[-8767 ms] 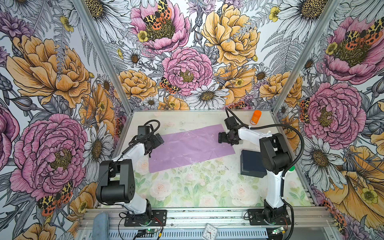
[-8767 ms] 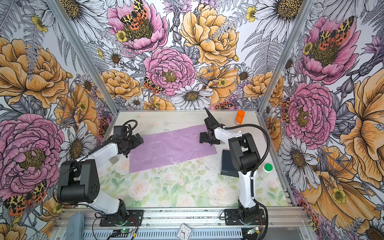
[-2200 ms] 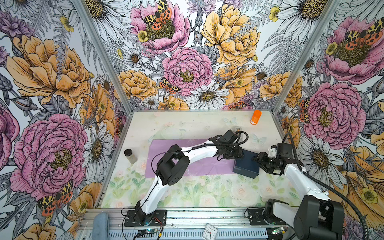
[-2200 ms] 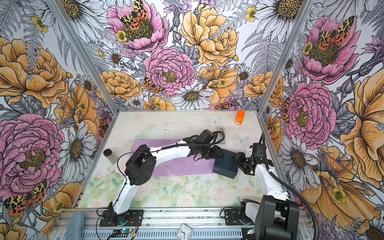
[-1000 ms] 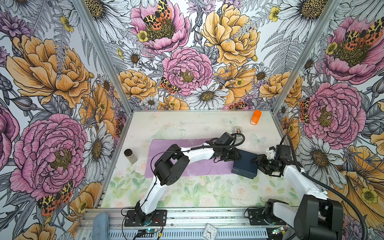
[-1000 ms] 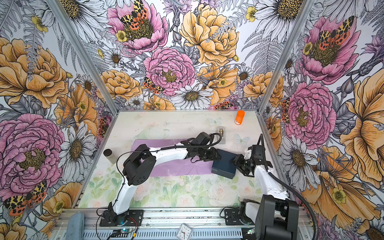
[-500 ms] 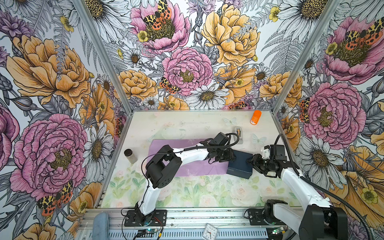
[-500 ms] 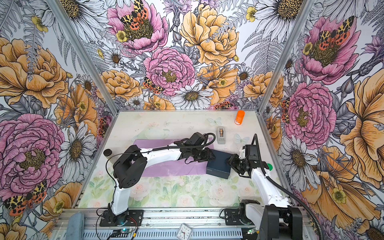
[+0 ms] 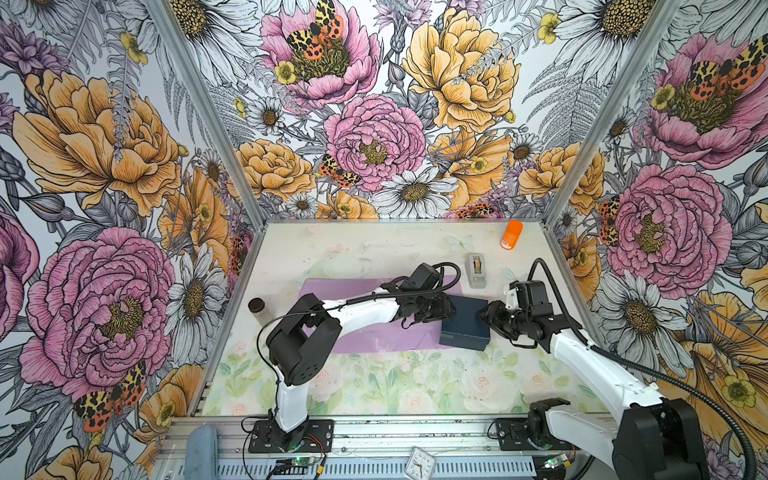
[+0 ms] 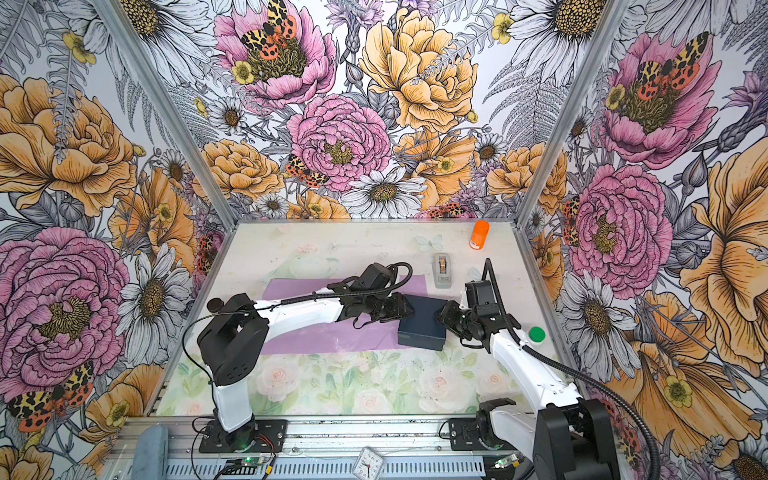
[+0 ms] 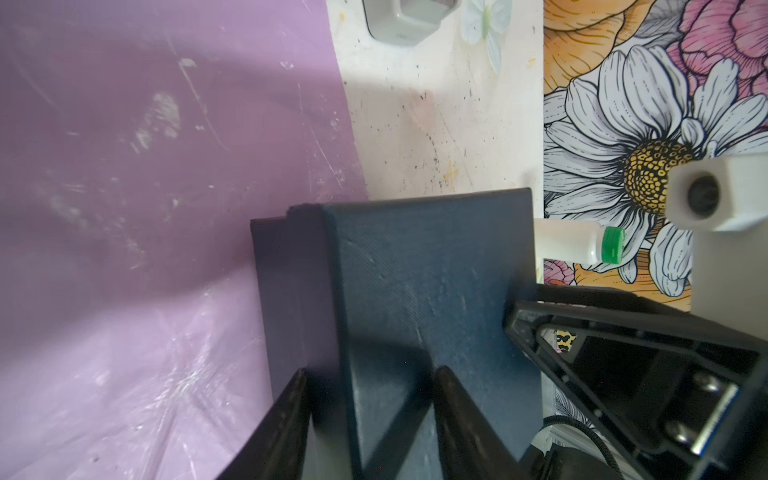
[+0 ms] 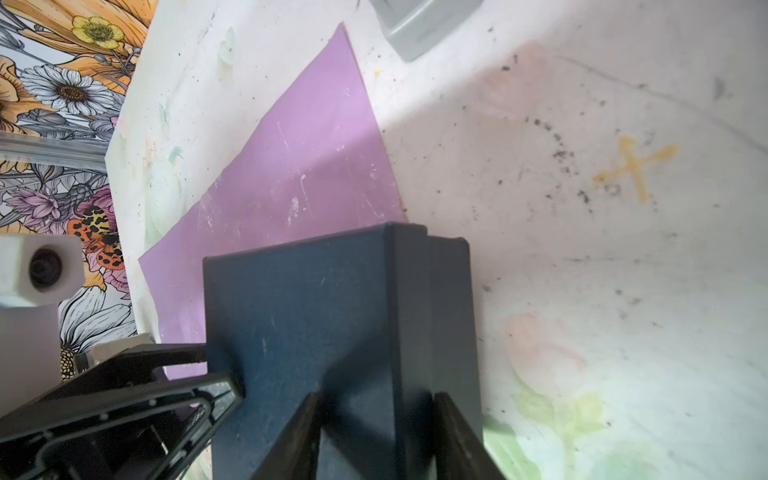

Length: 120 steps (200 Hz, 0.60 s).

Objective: Wrap the gift box in paper
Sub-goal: 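Carry the navy box with both grippers and lower it onto the paper center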

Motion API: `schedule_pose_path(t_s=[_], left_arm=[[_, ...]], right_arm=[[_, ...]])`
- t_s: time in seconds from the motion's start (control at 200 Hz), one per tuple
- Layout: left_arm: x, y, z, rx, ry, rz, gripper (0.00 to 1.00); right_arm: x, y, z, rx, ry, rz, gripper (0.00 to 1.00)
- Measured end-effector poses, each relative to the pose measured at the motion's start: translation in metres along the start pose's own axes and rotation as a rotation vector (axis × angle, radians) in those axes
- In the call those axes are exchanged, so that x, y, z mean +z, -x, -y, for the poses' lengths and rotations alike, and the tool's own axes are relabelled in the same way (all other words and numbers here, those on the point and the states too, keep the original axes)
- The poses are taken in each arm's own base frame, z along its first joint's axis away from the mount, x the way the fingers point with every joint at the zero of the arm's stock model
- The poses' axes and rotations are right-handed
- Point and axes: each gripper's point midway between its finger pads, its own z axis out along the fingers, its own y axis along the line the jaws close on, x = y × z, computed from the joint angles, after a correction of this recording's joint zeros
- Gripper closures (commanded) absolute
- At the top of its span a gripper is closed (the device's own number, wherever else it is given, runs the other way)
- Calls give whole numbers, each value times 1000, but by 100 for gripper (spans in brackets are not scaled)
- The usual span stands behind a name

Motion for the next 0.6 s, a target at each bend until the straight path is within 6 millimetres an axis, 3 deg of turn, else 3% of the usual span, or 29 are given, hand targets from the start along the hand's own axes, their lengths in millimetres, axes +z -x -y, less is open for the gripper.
schedule_pose_path(t_s=[0.285, 0.6], left_arm=[[-36, 11, -23, -32, 22, 74, 52], [-76, 18, -70, -81, 85, 156, 52]], right_arm=[[21, 5, -40, -74, 27, -1, 57], [63, -7, -87, -166, 35, -48, 57]])
